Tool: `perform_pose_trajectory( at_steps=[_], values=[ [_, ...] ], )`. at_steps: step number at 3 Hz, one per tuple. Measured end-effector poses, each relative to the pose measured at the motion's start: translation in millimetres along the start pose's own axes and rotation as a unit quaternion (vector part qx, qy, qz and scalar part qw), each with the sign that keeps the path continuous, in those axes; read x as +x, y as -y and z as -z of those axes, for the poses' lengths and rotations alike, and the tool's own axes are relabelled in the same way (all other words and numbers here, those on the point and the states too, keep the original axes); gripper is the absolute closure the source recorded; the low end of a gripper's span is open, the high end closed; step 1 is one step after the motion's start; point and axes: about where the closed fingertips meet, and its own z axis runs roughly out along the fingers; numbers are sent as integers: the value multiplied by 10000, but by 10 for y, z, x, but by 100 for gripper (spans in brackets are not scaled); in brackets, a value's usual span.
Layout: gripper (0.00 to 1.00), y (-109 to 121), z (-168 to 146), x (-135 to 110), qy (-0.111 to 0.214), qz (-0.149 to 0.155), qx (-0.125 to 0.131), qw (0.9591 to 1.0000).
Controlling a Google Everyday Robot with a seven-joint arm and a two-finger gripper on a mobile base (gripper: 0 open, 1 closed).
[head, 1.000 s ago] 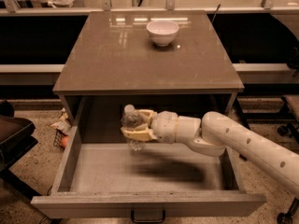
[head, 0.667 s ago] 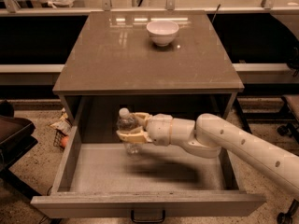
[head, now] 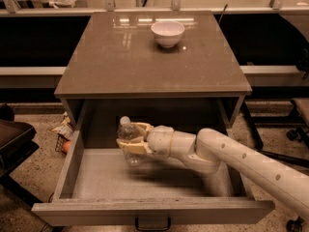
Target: Place water bottle into top drawer
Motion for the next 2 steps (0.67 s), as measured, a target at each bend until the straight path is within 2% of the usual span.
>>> perform_pose_trajectory(
  at_steps=[1,2],
  values=[
    [100,12,8,51,101,-129,67,9998],
    [82,12,8,26,101,-129,66,9998]
  ],
)
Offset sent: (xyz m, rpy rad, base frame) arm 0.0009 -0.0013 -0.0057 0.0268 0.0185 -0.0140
